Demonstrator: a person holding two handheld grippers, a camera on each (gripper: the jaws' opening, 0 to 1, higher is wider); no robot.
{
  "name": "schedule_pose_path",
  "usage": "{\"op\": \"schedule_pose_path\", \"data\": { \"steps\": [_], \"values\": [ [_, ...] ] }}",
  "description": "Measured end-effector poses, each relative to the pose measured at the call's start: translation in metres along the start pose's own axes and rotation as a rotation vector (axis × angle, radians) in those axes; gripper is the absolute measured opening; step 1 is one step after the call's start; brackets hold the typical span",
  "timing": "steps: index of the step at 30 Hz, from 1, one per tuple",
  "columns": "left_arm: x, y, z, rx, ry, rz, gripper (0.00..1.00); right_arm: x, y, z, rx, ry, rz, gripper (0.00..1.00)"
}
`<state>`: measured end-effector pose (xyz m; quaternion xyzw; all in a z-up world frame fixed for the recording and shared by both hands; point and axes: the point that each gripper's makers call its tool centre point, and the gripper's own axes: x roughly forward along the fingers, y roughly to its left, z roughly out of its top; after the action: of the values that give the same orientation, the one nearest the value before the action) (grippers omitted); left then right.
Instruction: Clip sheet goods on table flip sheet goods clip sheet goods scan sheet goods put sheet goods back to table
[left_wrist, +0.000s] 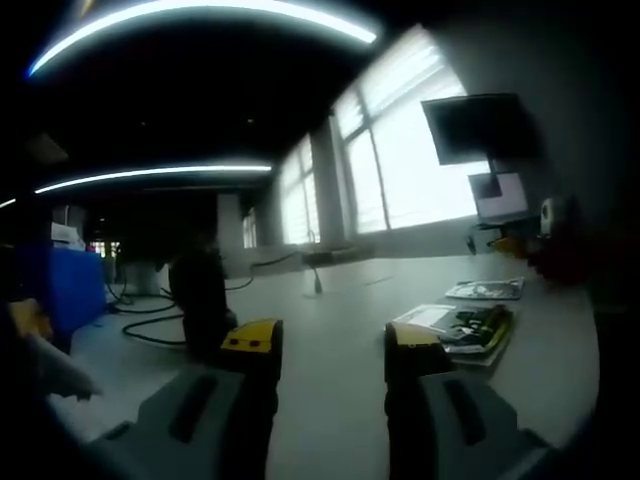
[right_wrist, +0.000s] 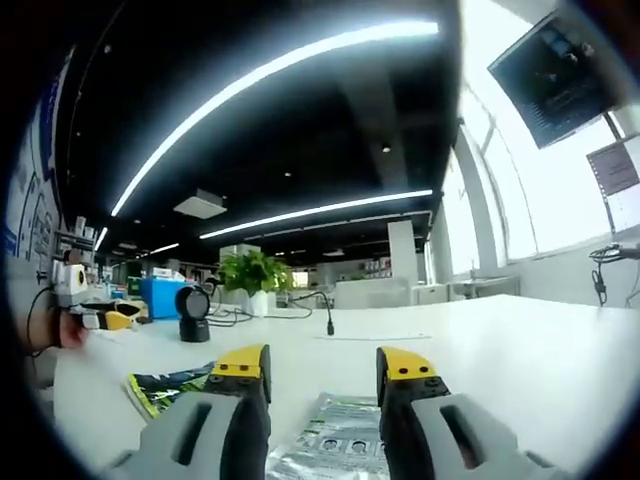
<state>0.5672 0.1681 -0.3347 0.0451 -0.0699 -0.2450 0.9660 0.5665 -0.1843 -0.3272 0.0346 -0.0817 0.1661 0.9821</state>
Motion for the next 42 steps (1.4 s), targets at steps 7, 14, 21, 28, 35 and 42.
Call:
{"op": "schedule_pose_path", "data": {
  "steps": [7,14,21,28,35,42],
  "values": [
    [0.001,-0.005,-0.003,0.019,0.017,-0.018,0.33,0.0,0.001,-0.001,0.003,0.006,0.001,0.35],
    [0.0,-0.004,-0.001,0.01,0.005,-0.013,0.33,-0.001,-0.001,0.0,0.018,0.001,-0.008,0.34],
    [0.0,-0.004,0.0,0.007,0.004,-0.014,0.33,0.0,0.0,-0.001,0.013,0.009,-0.008,0.34],
    [0.001,-0.002,-0.004,0.023,0.02,-0.006,0.35,0.0,-0.001,-0.003,-0.005,0.016,-0.026,0.34],
    [0.001,0.005,-0.002,0.0,0.007,0.016,0.35,0.003,-0.003,-0.011,-0.03,0.057,-0.044,0.35],
    [0.002,0.016,0.001,0.006,-0.006,0.077,0.36,0.005,0.006,-0.015,-0.072,0.077,-0.016,0.36]
  ]
}}
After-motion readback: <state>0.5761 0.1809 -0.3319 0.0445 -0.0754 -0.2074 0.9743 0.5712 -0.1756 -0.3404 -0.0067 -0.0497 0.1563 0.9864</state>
